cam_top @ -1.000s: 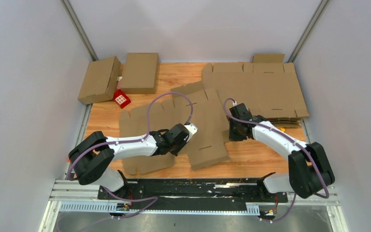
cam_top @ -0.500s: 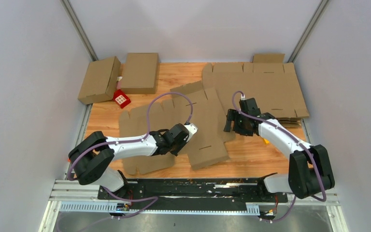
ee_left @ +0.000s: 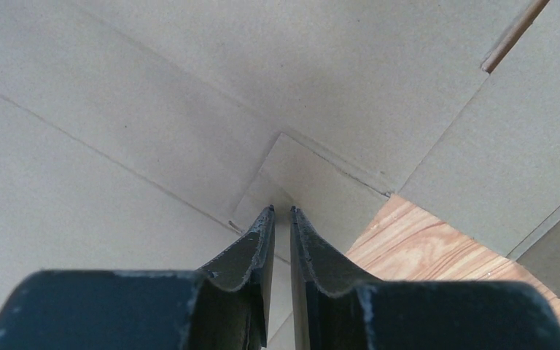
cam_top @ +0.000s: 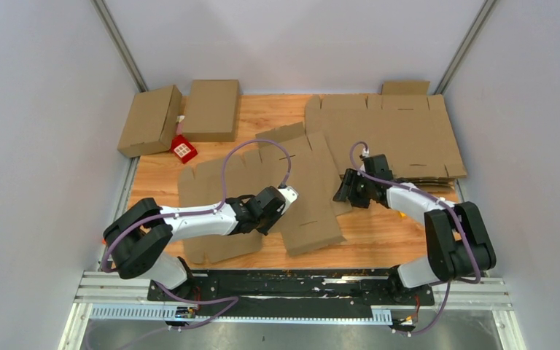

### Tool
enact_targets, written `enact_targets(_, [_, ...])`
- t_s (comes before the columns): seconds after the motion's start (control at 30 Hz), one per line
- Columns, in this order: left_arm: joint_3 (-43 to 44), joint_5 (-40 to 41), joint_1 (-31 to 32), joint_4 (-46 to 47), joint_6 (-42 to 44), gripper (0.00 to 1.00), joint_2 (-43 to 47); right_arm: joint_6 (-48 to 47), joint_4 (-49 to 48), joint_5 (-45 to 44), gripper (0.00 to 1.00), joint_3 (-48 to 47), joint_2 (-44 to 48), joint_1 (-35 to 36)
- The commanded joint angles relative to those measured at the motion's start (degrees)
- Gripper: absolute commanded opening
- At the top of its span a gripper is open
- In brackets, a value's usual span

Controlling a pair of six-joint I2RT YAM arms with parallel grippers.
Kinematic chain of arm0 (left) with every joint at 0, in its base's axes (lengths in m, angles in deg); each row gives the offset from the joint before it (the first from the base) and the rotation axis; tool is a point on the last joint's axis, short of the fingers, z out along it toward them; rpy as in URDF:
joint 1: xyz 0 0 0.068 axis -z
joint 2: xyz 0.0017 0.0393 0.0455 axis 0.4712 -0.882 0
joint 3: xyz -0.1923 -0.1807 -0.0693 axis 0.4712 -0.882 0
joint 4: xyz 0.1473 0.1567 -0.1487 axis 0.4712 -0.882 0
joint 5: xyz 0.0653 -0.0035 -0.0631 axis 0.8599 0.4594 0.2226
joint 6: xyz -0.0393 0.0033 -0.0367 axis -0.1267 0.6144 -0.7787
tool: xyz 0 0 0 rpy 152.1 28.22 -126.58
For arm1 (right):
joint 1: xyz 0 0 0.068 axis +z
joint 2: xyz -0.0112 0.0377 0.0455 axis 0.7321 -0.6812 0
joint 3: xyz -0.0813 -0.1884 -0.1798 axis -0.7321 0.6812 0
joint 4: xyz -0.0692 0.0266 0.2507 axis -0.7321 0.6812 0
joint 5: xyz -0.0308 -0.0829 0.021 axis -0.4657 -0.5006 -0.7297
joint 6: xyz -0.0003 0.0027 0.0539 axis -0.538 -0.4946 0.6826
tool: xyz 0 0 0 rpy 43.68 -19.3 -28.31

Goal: Fold the paper box

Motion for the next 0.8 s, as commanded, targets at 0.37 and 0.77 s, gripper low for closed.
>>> enact_targets(0.37, [0.43, -2.54, 0.06, 1.11, 0.60, 0.21, -0.12, -5.27, 1.38, 3.39, 0.59, -2.34, 12.01, 2.48])
enact_targets(0.77, [0.60, -3.97, 0.06, 1.44, 0.96, 0.21, -0.52, -8.43, 11.71, -8.92, 0.41, -17.12, -1.53, 11.32])
